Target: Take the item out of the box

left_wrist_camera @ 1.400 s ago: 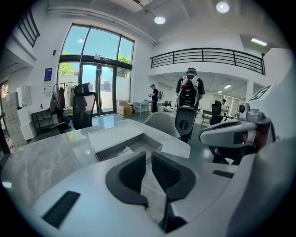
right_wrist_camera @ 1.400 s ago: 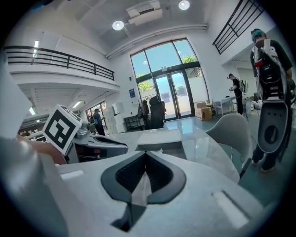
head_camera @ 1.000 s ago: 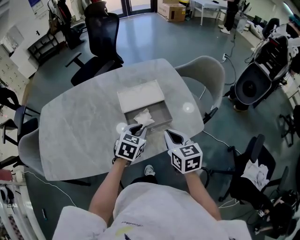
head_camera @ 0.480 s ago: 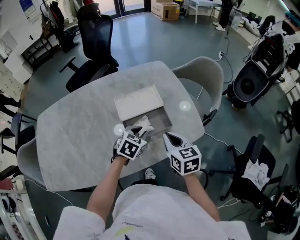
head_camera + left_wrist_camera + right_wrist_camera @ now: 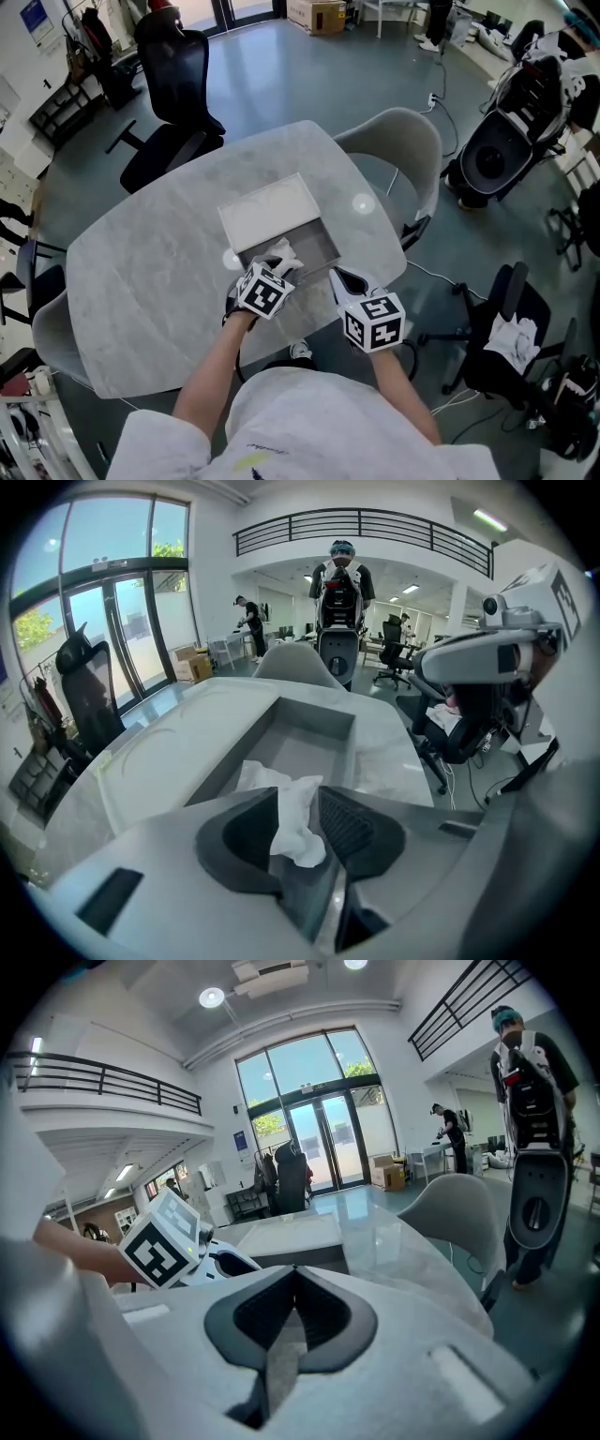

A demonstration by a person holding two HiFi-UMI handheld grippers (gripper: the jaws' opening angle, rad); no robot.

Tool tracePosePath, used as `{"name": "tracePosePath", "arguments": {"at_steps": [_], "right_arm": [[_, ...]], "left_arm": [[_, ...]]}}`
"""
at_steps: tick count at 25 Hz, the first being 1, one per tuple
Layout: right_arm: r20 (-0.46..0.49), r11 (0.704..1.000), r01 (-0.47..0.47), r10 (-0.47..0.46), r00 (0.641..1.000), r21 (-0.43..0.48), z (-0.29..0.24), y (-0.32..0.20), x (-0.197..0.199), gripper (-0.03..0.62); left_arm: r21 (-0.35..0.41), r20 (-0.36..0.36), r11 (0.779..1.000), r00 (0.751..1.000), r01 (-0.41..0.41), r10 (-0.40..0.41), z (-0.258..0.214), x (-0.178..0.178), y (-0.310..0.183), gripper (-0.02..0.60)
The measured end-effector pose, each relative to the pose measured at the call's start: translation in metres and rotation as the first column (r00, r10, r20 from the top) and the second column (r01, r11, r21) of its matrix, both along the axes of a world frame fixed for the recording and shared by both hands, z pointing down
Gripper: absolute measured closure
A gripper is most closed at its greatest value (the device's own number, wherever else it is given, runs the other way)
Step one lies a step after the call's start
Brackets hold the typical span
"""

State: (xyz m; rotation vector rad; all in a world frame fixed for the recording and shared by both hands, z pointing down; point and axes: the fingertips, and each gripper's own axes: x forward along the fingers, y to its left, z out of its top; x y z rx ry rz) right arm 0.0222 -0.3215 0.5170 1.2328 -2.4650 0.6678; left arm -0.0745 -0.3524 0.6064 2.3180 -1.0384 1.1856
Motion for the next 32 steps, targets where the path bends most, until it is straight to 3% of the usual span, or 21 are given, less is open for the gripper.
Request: {"name": "tracePosePath", "arguments": {"at_steps": [10, 22, 32], "right_arm": [[-0.003, 1.000, -0.022, 0.022, 1.000, -0.012, 0.005, -0.008, 0.003, 0.589], [-0.005, 0.998, -0.057, 0.057, 0.998, -0.033, 0.016, -0.011, 0.013, 0.589], [-0.009, 0.998, -0.046, 0.046, 0.999, -0.037, 0.014, -0.008, 0.005, 0.589]], "left_arm": [[-0.031, 0.066, 0.998, 0.996, -0.059, 0.061, 0.017, 0.005, -0.008, 0.470], [-0.079, 0.177, 0.981, 0.966, -0.178, 0.189, 0.033, 0.009, -0.013, 0.473], [-0.076, 0.181, 0.979, 0.963, -0.189, 0.200, 0.030, 0.008, -0.009, 0.553]]}}
